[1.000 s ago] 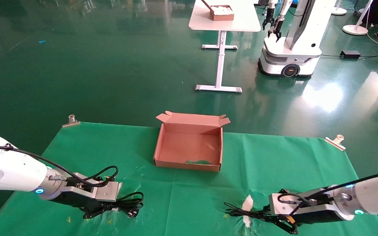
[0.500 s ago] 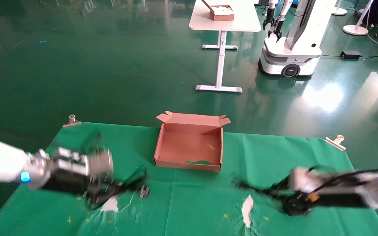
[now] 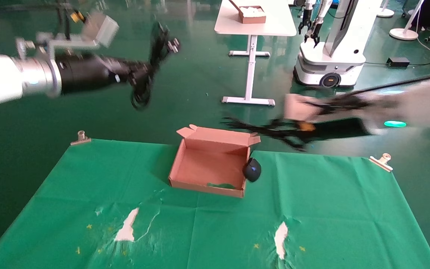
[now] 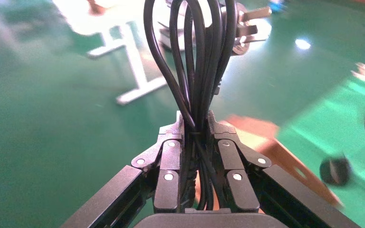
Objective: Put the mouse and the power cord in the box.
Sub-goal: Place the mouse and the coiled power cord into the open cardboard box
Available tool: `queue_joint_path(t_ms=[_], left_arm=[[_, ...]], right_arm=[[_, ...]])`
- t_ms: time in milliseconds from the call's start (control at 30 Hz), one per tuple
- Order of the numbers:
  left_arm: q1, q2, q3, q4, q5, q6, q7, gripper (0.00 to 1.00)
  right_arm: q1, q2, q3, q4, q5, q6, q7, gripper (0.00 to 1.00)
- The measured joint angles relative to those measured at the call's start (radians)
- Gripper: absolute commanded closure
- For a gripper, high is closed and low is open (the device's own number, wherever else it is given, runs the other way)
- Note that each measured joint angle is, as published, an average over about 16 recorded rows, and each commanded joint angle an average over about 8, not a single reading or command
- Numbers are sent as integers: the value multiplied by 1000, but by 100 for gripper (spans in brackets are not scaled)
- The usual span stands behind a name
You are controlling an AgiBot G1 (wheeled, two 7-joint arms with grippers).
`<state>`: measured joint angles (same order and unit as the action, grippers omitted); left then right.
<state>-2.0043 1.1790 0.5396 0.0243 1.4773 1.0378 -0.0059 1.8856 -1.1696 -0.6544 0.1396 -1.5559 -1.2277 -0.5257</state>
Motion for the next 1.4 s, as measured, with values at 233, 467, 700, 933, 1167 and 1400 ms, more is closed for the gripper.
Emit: queue_joint_path(t_ms=[233, 467, 700, 933, 1167, 1400], left_arm=[[-2, -24, 0, 1, -2, -65, -16, 100], [16, -65, 15, 4, 20, -26, -15, 100], [28, -88, 20, -3, 29, 18, -14, 100], [31, -101, 16, -14, 23, 10, -10, 100], [30, -115, 15, -24, 21, -12, 3, 100], [25, -127, 34, -47, 49, 15, 54, 100]], right_arm=[[-56, -143, -10, 16, -2, 208, 8, 100], [-103, -196, -28, 74, 34, 368, 16, 100], [-85, -197, -65, 145, 87, 401, 67, 100], [-77, -197, -116, 171, 139, 401, 135, 100], [-147, -199, -180, 181, 188, 422, 190, 100], [-210, -198, -239, 185, 232, 450, 220, 31]])
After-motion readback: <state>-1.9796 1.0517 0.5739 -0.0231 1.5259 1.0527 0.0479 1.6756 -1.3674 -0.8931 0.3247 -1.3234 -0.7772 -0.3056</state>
